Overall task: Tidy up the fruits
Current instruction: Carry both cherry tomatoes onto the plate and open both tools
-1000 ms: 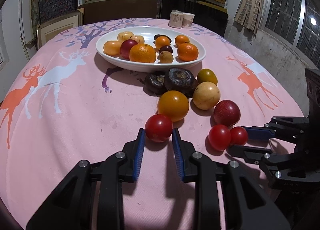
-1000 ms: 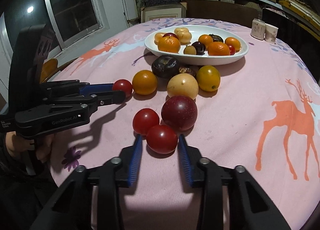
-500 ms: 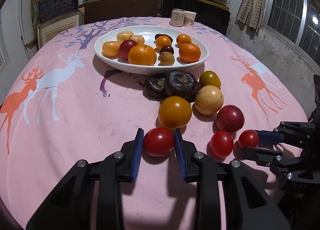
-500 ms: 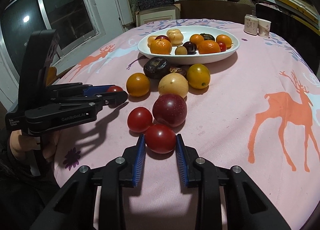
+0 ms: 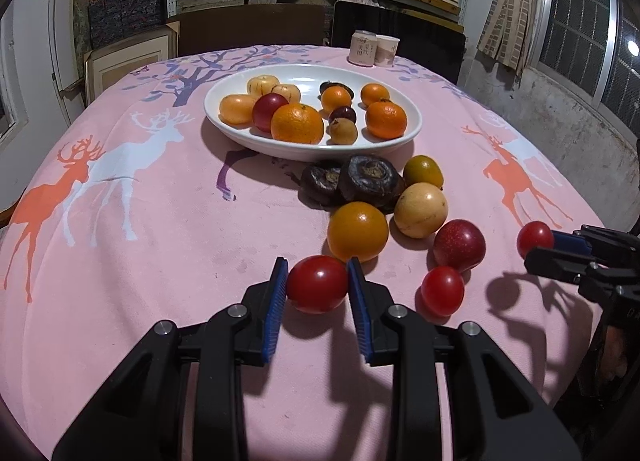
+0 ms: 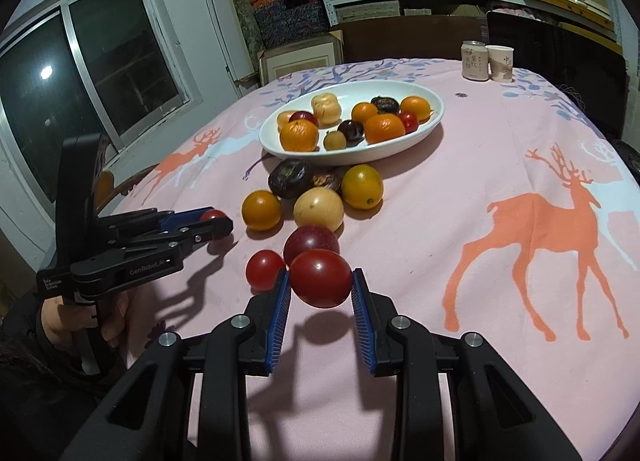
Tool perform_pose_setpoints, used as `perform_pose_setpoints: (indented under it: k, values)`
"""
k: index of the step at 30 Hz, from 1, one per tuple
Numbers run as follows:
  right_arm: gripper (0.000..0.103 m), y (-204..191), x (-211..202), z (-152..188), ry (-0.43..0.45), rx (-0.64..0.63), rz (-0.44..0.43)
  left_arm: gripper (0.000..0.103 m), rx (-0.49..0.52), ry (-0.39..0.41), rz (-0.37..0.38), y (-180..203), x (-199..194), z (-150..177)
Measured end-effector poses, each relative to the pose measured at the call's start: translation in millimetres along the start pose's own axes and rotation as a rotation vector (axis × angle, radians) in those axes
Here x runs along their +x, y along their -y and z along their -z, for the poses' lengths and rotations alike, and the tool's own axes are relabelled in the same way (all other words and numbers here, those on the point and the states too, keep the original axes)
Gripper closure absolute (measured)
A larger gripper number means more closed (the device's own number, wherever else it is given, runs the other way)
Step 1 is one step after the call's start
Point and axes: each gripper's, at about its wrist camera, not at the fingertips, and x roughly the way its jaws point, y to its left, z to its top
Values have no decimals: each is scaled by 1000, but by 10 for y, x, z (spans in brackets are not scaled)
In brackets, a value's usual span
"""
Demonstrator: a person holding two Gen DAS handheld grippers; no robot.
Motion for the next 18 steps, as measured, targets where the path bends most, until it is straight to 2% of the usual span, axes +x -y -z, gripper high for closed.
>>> perform_pose_setpoints:
  k: [6,10,14,18]
  values:
    - [72,161,-113,-285,42,28,16,74,-6,60,26,-73,-268,-246]
    - [72,249,-121,-651,75,30,20,74,30,97,13,-74,-331,-601]
    - [72,391,106,-1082,67,74,26,74,36,93,19,-94,-122,-993]
    - [72,540,474,-1405,35,131,31,74,26,37,34,-120,306,-1354]
